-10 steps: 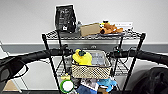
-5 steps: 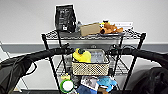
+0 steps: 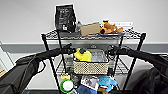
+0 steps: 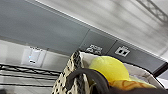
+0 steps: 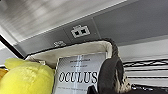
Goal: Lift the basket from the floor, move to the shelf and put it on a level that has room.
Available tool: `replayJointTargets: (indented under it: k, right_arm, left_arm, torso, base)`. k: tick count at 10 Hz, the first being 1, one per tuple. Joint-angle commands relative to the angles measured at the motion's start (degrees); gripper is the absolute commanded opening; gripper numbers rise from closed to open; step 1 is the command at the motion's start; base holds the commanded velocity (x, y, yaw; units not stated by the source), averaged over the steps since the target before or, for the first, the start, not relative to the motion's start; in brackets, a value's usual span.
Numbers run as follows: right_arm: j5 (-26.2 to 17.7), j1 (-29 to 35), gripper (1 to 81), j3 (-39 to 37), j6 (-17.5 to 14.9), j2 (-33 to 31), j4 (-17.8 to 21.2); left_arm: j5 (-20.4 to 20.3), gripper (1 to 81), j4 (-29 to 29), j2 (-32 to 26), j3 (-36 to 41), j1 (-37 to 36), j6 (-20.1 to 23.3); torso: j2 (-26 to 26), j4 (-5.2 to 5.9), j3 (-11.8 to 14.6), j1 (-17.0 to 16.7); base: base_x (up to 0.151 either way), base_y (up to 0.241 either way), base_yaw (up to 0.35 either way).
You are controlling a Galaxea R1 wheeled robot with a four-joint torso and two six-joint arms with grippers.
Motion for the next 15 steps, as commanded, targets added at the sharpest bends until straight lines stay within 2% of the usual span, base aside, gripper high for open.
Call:
replayJointTargets:
  k: [1, 4, 8, 9, 10, 11, 12, 15]
  right_arm:
    - [3.48, 11.36, 1.0, -5.83, -0.32, 3.35, -0.76]
    - [3.48, 10.57, 1.0, -9.33, -0.41, 4.92, -1.36]
    - [2.87, 10.3, 1.0, -9.17, -0.41, 5.2, -2.43]
    - [2.87, 10.3, 1.0, -8.46, -0.32, 4.93, -2.43]
    - [3.04, 10.39, 81.1, -7.24, -0.23, 4.4, -2.43]
    - [2.96, 10.48, 81.1, -6.71, 0.03, 3.79, -2.34]
    - [3.22, 10.48, 81.1, -6.0, 0.3, 3.17, -2.34]
    - [3.48, 9.69, 81.1, 0.04, 0.47, -0.6, -2.17]
  left_arm:
    - [-2.92, 1.0, 3.14, 2.35, -4.77, -13.14, 0.58]
    - [-2.14, 1.0, 5.07, 2.78, -5.47, -12.7, 0.58]
    - [-1.78, 1.0, 4.99, 2.08, -5.21, -12.7, 0.58]
    - [-1.78, 81.1, 4.98, 1.82, -4.59, -12.7, 0.66]
    - [-1.78, 81.1, 4.98, 1.03, -2.31, -12.7, 0.66]
    - [-1.78, 81.1, 4.98, 0.85, -1.34, -12.7, 0.58]
    - [-1.78, 1.0, 4.98, 0.5, -1.25, -12.7, 0.58]
    - [-1.86, 1.0, 4.28, -3.79, 3.29, -11.83, 0.22]
  torso:
    - [0.0, 0.0, 0.0, 0.0]
    - [0.02, 0.0, -0.02, 0.02]
    - [0.02, 0.0, -0.02, 0.02]
    - [0.02, 0.0, -0.02, 0.02]
    - [0.02, 0.0, -0.02, 0.02]
    - [0.02, 0.0, -0.02, 0.02]
    - [0.02, 0.0, -0.02, 0.02]
    - [0.02, 0.0, -0.02, 0.02]
  base:
    - [0.0, 0.0, 0.0]
    - [0.0, 0.0, 0.0]
    - [0.0, 0.0, 0.0]
    - [0.0, 0.0, 0.0]
    - [0.0, 0.0, 0.0]
    - [0.0, 0.0, 0.0]
    - [0.0, 0.0, 0.0]
    - [0.0, 0.0, 0.0]
